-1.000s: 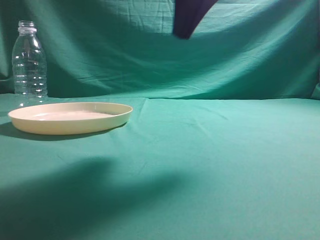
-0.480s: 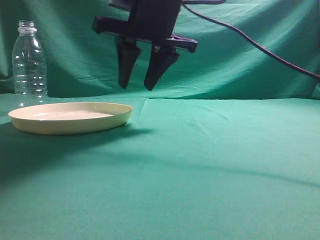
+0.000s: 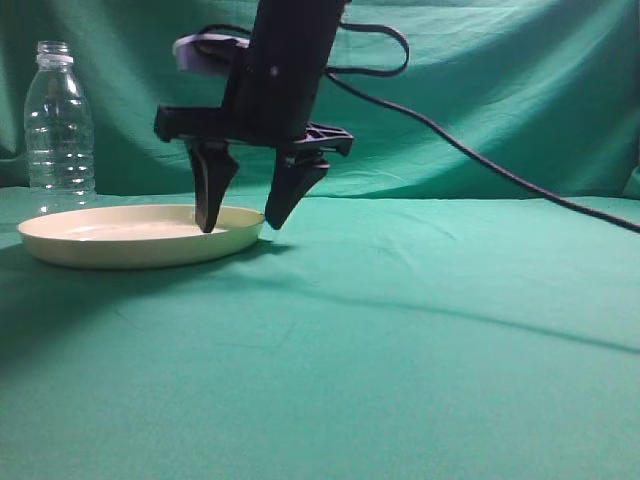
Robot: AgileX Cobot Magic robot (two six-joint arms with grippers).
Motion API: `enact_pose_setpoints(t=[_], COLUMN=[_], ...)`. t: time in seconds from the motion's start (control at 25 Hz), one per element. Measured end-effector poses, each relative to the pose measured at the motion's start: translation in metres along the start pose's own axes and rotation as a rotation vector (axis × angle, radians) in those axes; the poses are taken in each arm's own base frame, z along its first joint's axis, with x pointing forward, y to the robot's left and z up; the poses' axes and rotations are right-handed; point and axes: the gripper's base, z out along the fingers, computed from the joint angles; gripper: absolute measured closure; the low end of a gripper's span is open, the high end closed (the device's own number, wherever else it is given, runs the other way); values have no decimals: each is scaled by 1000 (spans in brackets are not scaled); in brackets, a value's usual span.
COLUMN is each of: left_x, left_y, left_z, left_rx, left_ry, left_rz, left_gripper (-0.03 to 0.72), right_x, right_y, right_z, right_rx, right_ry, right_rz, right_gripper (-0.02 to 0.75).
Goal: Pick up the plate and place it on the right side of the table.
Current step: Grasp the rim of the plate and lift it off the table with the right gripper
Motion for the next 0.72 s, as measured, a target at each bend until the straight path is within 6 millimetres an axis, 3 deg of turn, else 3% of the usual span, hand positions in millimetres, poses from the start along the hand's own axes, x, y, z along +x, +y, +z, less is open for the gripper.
enact_pose_setpoints(t=[0.28,0.48,0.56,0.64,0.68,0.72], left_x=[0,0,0,0,0,0], left_y=[0,0,0,0,0,0], left_z=[0,0,0,0,0,0], left_rx=[0,0,0,0,0,0], left_ry=[0,0,0,0,0,0], left_rz=[0,0,0,0,0,0], left_gripper=[688,688,688,688,688,688], right_x=[4,4,2,1,1,0], right_y=[2,0,0,-1,-2,-4], right_z=[16,17,17,15,14,11], right_rx=[16,37,36,47,62,88], right_ry=[17,14,1,3,11,24], right_rz=[-39,-59,-50,-19,-4,5], right_gripper=[289,633,685,668,738,738])
